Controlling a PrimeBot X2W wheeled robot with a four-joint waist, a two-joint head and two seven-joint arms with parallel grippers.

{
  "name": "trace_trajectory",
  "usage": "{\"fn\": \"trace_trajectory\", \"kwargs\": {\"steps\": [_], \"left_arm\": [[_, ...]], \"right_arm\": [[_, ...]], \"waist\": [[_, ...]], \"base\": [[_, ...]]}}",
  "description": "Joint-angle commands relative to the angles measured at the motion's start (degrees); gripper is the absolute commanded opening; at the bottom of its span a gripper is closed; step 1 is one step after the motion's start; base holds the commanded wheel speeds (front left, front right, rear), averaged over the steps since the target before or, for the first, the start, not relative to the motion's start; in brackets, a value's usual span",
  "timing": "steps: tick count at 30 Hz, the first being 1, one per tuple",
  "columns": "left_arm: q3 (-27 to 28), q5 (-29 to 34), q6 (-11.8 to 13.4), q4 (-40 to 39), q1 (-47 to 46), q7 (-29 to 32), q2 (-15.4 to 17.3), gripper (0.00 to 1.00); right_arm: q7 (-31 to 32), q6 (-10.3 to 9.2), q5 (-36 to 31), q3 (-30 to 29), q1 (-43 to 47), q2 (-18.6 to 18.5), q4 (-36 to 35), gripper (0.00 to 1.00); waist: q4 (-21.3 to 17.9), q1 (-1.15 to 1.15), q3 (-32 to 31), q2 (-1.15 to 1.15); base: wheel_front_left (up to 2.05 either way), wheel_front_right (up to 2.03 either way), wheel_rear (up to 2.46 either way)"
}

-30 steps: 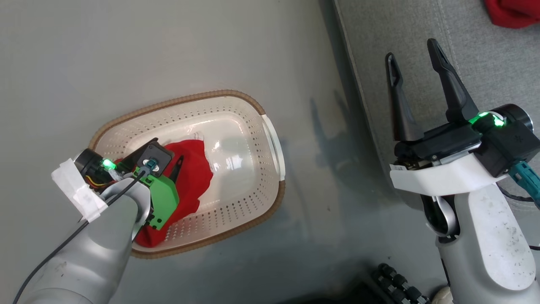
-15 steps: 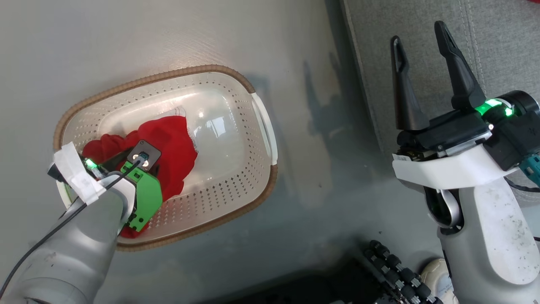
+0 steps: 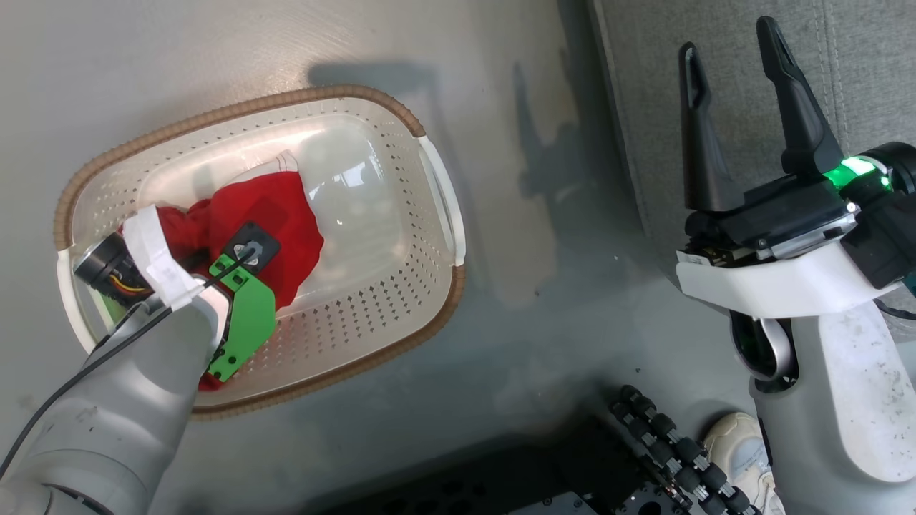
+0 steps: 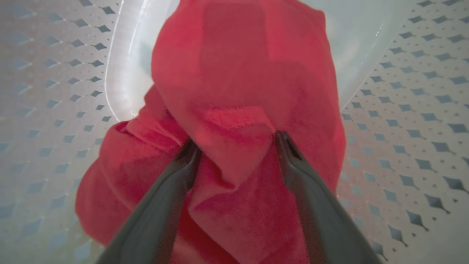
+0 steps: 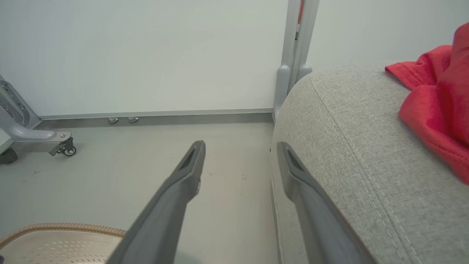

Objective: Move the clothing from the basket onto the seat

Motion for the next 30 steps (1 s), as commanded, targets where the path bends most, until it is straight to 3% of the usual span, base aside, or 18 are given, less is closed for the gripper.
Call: {"fn": "trace_trajectory", "kwargs": {"steps": [1,5,6,7,8,9,16,20,30], "left_arm": [[-0.3,0.6,0.5,0.1,-1.0,0.6,0.2,1.00],[-1.2,1.1,1.5,0.2,-1.3,3.3,-0.4,1.00],[-1.4,1.2,1.7,0.2,-1.1,3.9,-0.6,0.92],[-1.7,1.4,2.1,0.2,-0.9,4.4,-0.8,0.38],[-2.0,1.4,2.4,0.2,-0.6,4.9,-1.0,0.09],[-2.1,1.2,2.7,0.2,-0.1,5.5,-1.2,0.00],[-2.5,0.4,4.6,0.2,1.8,4.7,-3.3,0.00],[-2.1,-0.3,4.8,0.0,2.4,1.3,-4.8,0.00],[-2.8,-1.5,2.4,-0.1,1.4,-4.3,-7.0,0.00]], "right_arm": [[-0.1,-0.06,-0.4,-0.3,0.0,-0.1,-0.5,1.00],[-0.1,-0.06,-0.5,-0.6,0.3,-0.1,-1.0,1.00],[-0.1,-0.06,-0.6,-0.7,0.4,-0.1,-1.0,1.00],[-0.1,-0.06,-0.7,-0.8,0.5,-0.1,-1.1,1.00],[-0.1,-0.06,-0.8,-0.9,0.5,-0.1,-1.2,1.00],[-0.1,-0.06,-0.9,-1.0,0.6,-0.1,-1.2,1.00],[-0.1,-0.06,-0.8,-0.9,0.3,-0.1,-0.5,1.00],[-0.1,-0.06,-0.4,-0.8,0.8,-0.1,0.3,1.00],[-0.1,-0.06,-0.4,-1.0,3.2,-0.1,3.4,1.00]], "waist": [[0.0,0.00,0.7,0.53],[0.0,0.00,1.4,0.53],[0.0,0.00,1.6,0.53],[0.1,0.00,1.6,0.53],[0.2,0.00,1.7,0.53],[0.2,0.00,1.7,0.53],[0.6,0.00,-0.3,0.53],[1.0,0.00,-2.9,0.53],[2.9,0.00,-12.0,0.53]], "base": [[0.00,0.00,0.00],[0.00,0.00,0.00],[0.00,0.00,0.00],[0.00,0.00,0.00],[0.00,0.00,0.00],[0.00,0.00,0.00],[0.00,0.00,0.00],[0.00,0.00,0.00],[0.00,0.00,0.00]]}}
